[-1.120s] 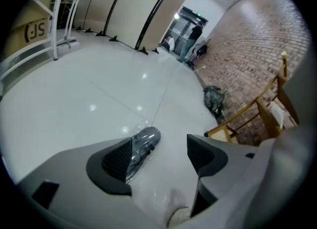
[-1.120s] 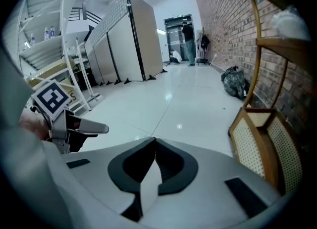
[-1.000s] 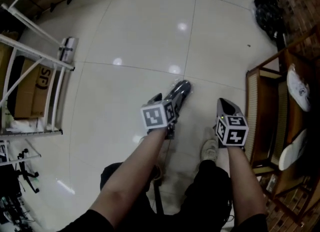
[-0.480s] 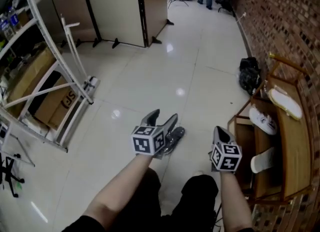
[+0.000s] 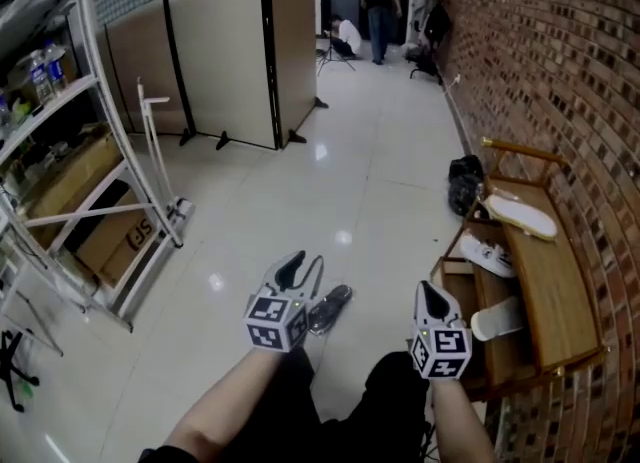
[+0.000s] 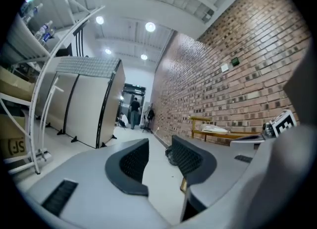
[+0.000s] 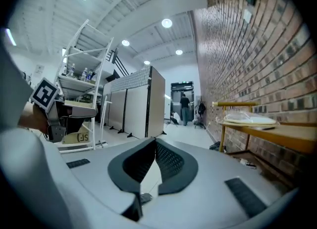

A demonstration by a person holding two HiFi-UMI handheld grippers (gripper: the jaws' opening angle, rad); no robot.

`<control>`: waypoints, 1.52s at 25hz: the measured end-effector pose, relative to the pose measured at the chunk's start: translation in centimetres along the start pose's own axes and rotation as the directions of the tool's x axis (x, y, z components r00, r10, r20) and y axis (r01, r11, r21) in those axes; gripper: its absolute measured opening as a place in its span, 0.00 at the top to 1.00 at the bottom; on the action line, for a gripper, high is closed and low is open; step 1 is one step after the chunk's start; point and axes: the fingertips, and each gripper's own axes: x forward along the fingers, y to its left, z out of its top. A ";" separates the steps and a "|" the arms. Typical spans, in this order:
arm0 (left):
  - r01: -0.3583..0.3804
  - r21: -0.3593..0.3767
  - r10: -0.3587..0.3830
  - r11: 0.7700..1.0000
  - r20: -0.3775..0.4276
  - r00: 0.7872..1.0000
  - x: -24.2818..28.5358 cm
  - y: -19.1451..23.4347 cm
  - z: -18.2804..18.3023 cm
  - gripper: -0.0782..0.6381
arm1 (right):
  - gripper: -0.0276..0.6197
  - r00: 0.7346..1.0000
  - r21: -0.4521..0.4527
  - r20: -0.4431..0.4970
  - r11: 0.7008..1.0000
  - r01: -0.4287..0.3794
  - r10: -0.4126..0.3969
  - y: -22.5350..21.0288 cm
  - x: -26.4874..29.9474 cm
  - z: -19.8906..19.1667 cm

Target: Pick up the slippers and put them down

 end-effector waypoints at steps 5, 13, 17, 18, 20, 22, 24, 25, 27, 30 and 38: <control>0.019 0.012 -0.020 1.000 0.095 0.995 -5.1 -2.1 2.0 0.77 | 0.94 0.994 -0.024 0.106 1.000 -0.014 0.016 1.3 -5.4 2.2; 0.000 0.012 -0.002 1.000 0.157 0.988 -9.6 -2.0 2.9 0.79 | 0.94 0.978 0.045 0.209 0.999 -0.018 0.008 1.6 -9.7 1.4; 0.027 0.035 -0.032 0.999 0.158 0.987 -11.4 -2.0 1.6 0.79 | 0.94 0.982 0.009 0.189 1.000 -0.024 0.022 2.8 -10.6 0.5; 0.038 0.044 -0.044 0.998 0.157 0.987 -11.8 -2.0 1.2 0.79 | 0.94 0.981 0.006 0.193 0.999 -0.032 0.030 3.2 -10.7 0.5; 0.055 0.066 -0.064 0.996 0.144 0.988 -12.5 -2.0 0.3 0.79 | 0.94 0.977 0.021 0.208 0.999 -0.044 0.039 3.9 -11.3 0.8; 0.049 0.087 -0.060 0.995 0.132 0.989 -13.0 -1.8 -0.4 0.79 | 0.94 0.974 0.042 0.224 0.998 -0.052 0.041 4.3 -12.0 1.2; 0.030 0.094 -0.042 0.995 0.134 0.990 -13.4 -1.4 -0.7 0.83 | 0.94 0.973 0.045 0.228 0.997 -0.055 0.043 4.3 -12.2 1.3; 0.023 0.093 -0.036 0.995 0.138 0.990 -13.6 -1.2 -0.8 0.83 | 0.94 0.973 0.043 0.228 0.998 -0.053 0.042 4.3 -12.0 1.3; 0.018 0.088 -0.030 0.996 0.141 0.990 -13.7 -0.9 -1.0 0.83 | 0.94 0.974 0.037 0.222 0.998 -0.048 0.038 4.4 -11.6 1.1; 0.013 0.089 -0.023 0.996 0.122 0.992 -13.6 -0.7 -1.7 0.83 | 0.94 0.978 0.032 0.202 0.998 -0.056 0.048 5.1 -11.1 0.3; 0.011 0.136 -0.024 0.991 0.099 0.995 -13.1 -1.2 -1.5 0.83 | 0.95 0.981 0.001 0.177 0.997 -0.083 0.081 6.7 -10.0 -0.5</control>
